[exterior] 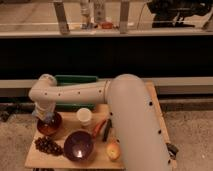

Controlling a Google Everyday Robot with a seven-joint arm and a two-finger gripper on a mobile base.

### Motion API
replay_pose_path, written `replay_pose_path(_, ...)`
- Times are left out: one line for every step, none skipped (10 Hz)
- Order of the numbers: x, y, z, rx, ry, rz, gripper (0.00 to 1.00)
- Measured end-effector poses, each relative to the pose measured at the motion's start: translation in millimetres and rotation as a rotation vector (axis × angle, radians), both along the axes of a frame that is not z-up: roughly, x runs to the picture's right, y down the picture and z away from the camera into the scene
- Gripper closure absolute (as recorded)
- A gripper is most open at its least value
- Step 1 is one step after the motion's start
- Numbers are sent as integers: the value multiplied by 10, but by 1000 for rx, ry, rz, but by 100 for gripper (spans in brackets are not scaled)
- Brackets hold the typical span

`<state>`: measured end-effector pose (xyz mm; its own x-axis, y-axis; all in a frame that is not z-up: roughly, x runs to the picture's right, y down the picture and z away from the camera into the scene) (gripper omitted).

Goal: Wipe red bowl with sponge

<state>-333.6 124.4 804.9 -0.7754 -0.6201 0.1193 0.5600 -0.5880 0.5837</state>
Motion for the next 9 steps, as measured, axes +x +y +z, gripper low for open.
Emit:
replay_pose_path(-10,86,-48,-6,2,-3,100)
replay_pose_path(-30,228,-86,-19,-1,-1,100)
replay_pose_path(-26,318,-73,-32,-2,2,100)
replay_pose_path(-14,417,-63,-47,-3,7,100)
replay_pose_path(6,467,-85,-52,-5,19,100)
replay_pose_path(40,484,-123,-55,-2,28,100)
replay_pose_path(72,480,-173,-53,4,32,100)
replay_pose_path(105,477,-220,-52,15,31,100)
replay_pose_path(154,467,-269,-49,32,33,100)
